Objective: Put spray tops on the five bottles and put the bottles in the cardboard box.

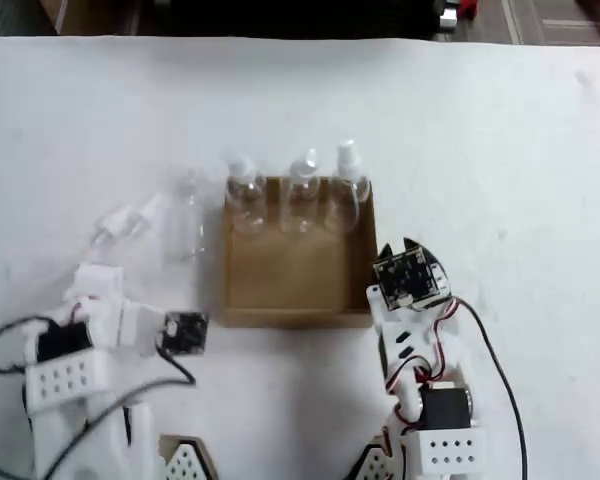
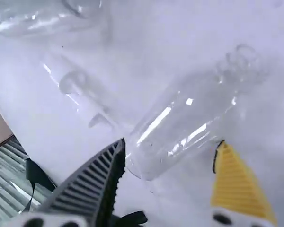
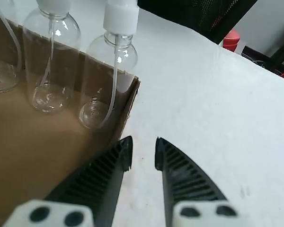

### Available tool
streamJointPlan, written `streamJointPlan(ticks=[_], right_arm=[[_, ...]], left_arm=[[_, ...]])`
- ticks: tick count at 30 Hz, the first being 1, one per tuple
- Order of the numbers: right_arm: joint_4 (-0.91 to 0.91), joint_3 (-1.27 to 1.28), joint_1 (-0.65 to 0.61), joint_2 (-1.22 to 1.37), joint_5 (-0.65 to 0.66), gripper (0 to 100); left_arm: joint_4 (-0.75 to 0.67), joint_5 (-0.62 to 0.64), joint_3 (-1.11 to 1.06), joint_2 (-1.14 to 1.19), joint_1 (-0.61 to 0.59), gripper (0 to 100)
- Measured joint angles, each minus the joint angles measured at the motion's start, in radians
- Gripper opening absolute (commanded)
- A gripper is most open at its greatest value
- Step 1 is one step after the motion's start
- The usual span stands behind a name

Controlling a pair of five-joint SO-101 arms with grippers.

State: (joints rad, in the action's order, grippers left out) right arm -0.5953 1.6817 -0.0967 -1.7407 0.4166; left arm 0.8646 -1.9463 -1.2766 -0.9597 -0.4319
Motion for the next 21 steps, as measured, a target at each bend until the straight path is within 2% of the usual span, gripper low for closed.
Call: streamJointPlan(ticks=[7, 14, 21], right_arm=[[0.000, 0.000, -0.003, 0.000, 0.012, 7.0], [0.000, 0.000, -0.005, 0.000, 0.017, 7.0], [0.000, 0.000, -0.003, 0.000, 0.017, 7.0]], left_arm=[[0.092, 0.140, 0.238, 0.358, 0.075, 31], [0.117, 0.078, 0.285, 0.453, 0.081, 31], [-0.017, 0.015, 0.222, 0.459, 0.034, 31]])
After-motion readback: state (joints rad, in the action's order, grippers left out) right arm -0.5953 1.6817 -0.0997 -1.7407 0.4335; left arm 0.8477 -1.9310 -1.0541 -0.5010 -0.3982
